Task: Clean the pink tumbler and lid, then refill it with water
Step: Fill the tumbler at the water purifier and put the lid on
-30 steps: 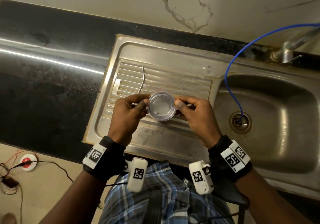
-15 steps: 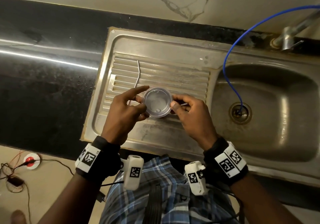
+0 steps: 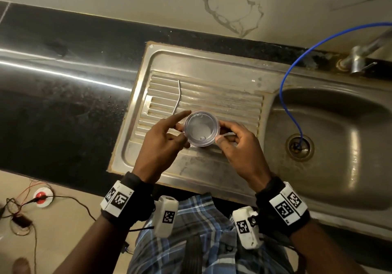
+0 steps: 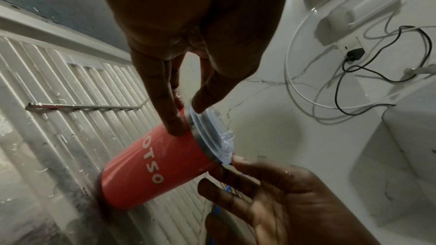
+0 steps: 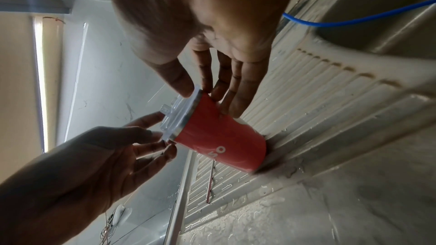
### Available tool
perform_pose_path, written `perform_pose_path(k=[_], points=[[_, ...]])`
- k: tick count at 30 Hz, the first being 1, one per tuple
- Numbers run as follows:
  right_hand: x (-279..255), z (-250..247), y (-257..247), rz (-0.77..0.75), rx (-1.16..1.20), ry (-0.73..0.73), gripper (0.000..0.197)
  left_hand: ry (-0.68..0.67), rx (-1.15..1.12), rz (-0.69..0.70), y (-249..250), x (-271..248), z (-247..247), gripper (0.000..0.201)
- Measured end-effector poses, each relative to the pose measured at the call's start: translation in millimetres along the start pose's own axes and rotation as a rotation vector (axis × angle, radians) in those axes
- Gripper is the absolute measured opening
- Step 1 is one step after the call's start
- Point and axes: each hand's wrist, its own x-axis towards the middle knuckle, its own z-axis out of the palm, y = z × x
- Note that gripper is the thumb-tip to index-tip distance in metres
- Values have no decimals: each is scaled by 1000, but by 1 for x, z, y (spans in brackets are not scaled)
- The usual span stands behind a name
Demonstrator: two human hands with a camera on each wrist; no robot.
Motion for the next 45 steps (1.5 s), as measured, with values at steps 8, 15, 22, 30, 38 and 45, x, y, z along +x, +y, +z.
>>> perform_pose_path(k=[8, 15, 22, 30, 38, 45], points=[[-4, 5, -3, -2, -23, 33, 34, -13, 62, 9, -3, 5, -2, 56], [1, -10, -10, -21, 67, 157, 21, 160, 313, 44, -33, 45, -19, 35], [70, -27, -45, -92, -142, 5, 17, 220, 837, 49, -64, 95, -6, 28], [108, -29, -69, -119, -255, -68, 22, 194, 886, 21, -71, 109, -6, 13], [80, -29, -93, -123, -200, -121, 21, 301, 538, 324, -15, 57, -33, 8], [37, -20, -115, -245, -9, -247, 22, 119, 400, 666, 31, -6, -22, 13]])
